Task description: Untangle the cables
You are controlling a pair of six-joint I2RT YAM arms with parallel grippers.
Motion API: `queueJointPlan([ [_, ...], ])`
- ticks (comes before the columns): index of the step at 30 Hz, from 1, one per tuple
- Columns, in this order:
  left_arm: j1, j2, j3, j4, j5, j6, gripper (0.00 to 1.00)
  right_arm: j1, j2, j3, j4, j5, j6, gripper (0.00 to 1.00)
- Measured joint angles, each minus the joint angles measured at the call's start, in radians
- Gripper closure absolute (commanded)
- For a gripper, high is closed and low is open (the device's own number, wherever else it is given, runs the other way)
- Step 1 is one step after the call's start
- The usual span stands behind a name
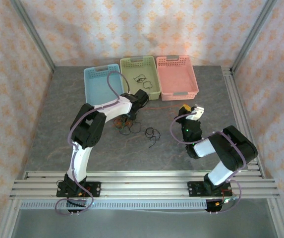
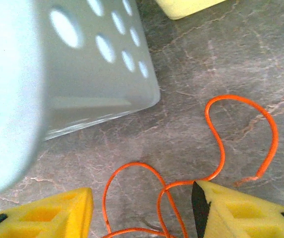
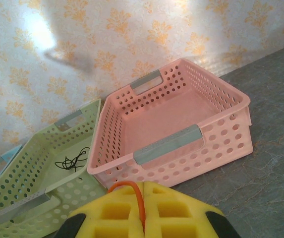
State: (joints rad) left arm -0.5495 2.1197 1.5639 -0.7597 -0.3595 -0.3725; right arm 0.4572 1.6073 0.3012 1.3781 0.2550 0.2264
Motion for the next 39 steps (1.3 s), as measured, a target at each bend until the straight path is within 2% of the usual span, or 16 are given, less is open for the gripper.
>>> queueJointPlan([
  [7, 0.023, -0.051, -0.058, 0.024, 0.003, -0.027, 0.53, 0.000, -0.008, 0.000, -0.001, 0.011, -0.020, 1.00],
  [14, 0.063, -0.101, -0.103, 0.052, 0.018, -0.056, 0.54, -0.018, -0.082, -0.004, 0.000, 0.035, -0.060, 1.00],
  [27, 0.118, -0.115, -0.152, 0.082, 0.068, -0.088, 0.56, -0.163, -0.371, -0.036, -0.118, 0.097, -0.058, 1.00],
  [39, 0.124, -0.116, -0.152, 0.090, 0.091, -0.092, 0.57, -0.186, -0.504, -0.037, -0.262, 0.119, -0.059, 1.00],
])
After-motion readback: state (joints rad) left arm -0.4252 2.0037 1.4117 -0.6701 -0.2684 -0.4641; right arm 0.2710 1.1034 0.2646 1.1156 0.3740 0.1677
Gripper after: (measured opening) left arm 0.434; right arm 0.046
